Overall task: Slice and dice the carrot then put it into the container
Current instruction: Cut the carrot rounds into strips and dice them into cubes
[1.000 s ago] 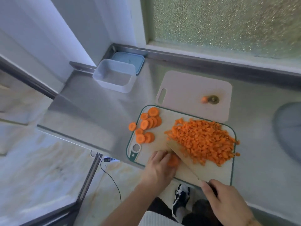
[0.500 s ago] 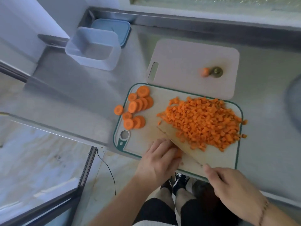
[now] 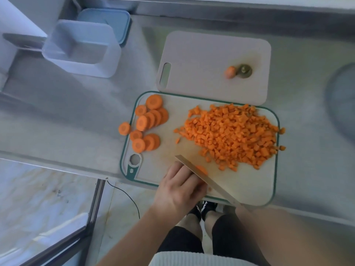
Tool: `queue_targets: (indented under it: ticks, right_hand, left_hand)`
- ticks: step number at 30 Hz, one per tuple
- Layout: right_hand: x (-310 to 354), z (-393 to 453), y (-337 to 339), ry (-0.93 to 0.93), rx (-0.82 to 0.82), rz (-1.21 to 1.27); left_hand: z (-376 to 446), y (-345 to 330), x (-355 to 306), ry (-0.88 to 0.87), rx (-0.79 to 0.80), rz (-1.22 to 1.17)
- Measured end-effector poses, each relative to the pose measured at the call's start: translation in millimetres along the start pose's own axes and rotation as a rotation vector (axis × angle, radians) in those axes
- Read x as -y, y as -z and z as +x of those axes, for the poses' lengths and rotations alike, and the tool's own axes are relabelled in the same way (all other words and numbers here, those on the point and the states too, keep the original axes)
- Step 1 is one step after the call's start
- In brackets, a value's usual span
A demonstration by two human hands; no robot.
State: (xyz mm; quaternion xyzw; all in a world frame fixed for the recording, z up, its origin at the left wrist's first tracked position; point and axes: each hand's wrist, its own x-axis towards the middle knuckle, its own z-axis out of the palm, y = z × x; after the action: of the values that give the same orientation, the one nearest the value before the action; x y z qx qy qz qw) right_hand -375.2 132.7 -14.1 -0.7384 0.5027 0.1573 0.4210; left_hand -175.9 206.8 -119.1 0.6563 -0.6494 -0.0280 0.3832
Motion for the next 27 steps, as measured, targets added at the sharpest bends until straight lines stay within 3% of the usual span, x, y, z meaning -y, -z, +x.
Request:
queue_targets:
  ticks: [8, 20, 27]
  right_hand:
    - [6, 15, 3, -0.06, 0.125, -0.045]
    - [14, 8, 1, 0.007, 0.072, 0.018]
    - [10, 2, 0, -0.094, 0.107, -0.029]
  left_hand:
    - [1, -1, 2, 0.02, 0.018, -0.011]
    - [-13, 7, 3, 0.01, 0.081, -0.013]
    - [-11, 9, 2, 0.033, 0.065, -0.072]
